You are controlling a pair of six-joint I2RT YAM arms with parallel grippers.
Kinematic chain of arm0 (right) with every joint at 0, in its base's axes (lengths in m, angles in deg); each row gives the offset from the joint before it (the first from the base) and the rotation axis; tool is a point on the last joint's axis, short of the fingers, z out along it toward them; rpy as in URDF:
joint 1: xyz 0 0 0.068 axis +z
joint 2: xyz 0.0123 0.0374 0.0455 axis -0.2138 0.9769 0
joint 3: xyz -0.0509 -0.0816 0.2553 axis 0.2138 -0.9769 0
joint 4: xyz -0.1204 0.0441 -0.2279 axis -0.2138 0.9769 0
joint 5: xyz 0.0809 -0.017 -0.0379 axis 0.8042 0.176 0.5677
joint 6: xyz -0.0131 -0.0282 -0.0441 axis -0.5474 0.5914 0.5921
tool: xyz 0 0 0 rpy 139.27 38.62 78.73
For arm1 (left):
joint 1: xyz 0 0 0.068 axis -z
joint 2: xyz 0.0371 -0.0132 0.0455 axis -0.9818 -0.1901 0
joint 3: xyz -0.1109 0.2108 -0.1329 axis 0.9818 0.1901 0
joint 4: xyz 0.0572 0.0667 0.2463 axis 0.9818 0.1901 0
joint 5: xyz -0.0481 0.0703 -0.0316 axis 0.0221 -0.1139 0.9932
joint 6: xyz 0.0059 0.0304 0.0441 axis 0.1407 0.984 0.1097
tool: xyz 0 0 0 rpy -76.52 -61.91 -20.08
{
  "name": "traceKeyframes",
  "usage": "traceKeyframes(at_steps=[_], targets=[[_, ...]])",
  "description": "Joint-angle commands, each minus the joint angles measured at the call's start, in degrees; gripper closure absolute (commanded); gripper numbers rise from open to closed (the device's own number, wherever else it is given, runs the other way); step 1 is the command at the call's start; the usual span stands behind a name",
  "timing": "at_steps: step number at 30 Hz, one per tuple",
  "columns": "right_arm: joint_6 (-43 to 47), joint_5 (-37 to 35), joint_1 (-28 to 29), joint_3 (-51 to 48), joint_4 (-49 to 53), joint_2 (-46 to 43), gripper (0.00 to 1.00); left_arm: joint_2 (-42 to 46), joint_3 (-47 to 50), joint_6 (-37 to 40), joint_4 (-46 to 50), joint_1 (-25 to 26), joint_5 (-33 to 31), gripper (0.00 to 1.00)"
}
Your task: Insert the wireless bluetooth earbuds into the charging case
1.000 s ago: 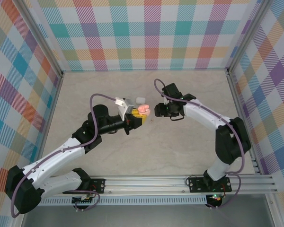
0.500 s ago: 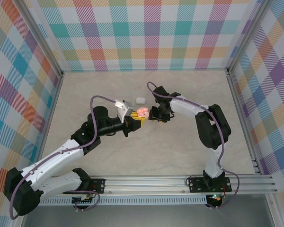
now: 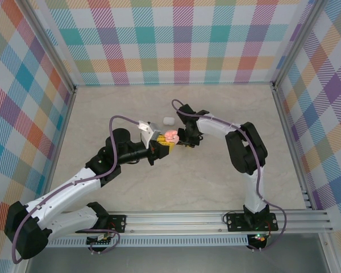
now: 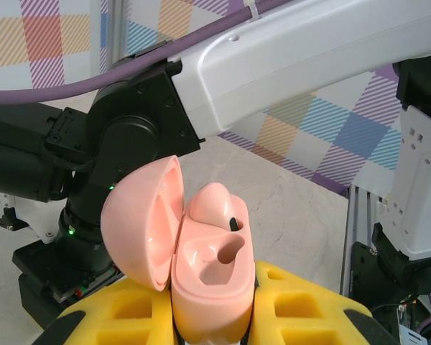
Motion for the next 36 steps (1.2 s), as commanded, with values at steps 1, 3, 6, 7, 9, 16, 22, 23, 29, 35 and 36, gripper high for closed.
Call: traceKeyframes(at_steps=[1,3,6,7,9,16,22,23,29,35,36], targets=[[-0.56,-1.78,0.59,2.37,2.41,1.67,0.66,0.92,0.30,0.11,-1.37,0.86,0.14,0.97],[-0.05,-1.46,0.67,3.40,2.91,2.61,0.68,0.89,0.38,0.07,-1.37,0.87,0.14,0.97],[1.07,-1.23,1.01,5.60,4.51,4.29,0.71,0.89,0.52,0.10,-1.46,0.86,-0.01,0.97],[1.62,-1.16,1.24,6.29,5.01,4.76,0.72,0.89,0.51,0.08,-1.46,0.88,0.05,0.97],[2.63,-1.31,1.68,7.69,6.10,5.58,0.73,0.87,0.53,0.03,-1.59,0.82,-0.04,0.97],[4.75,-4.00,2.96,11.62,9.97,8.02,0.70,0.76,0.58,-0.24,-1.99,0.87,0.06,0.97],[4.18,-4.89,3.23,13.13,10.68,9.26,0.66,0.76,0.77,-0.24,-2.08,0.86,0.13,0.97],[4.02,-5.05,3.23,13.31,10.82,9.30,0.66,0.73,0.76,-0.26,-2.08,0.88,0.14,0.97],[2.58,-6.45,3.50,14.30,11.08,10.58,0.68,0.76,0.83,-0.35,-2.34,0.88,0.25,0.97],[2.50,-6.81,3.91,15.30,11.73,12.17,0.69,1.03,0.93,-0.33,-2.25,0.87,0.23,0.98],[2.54,-6.96,3.93,15.38,11.79,12.44,0.70,1.01,1.04,-0.41,-2.34,0.88,0.23,0.97]])
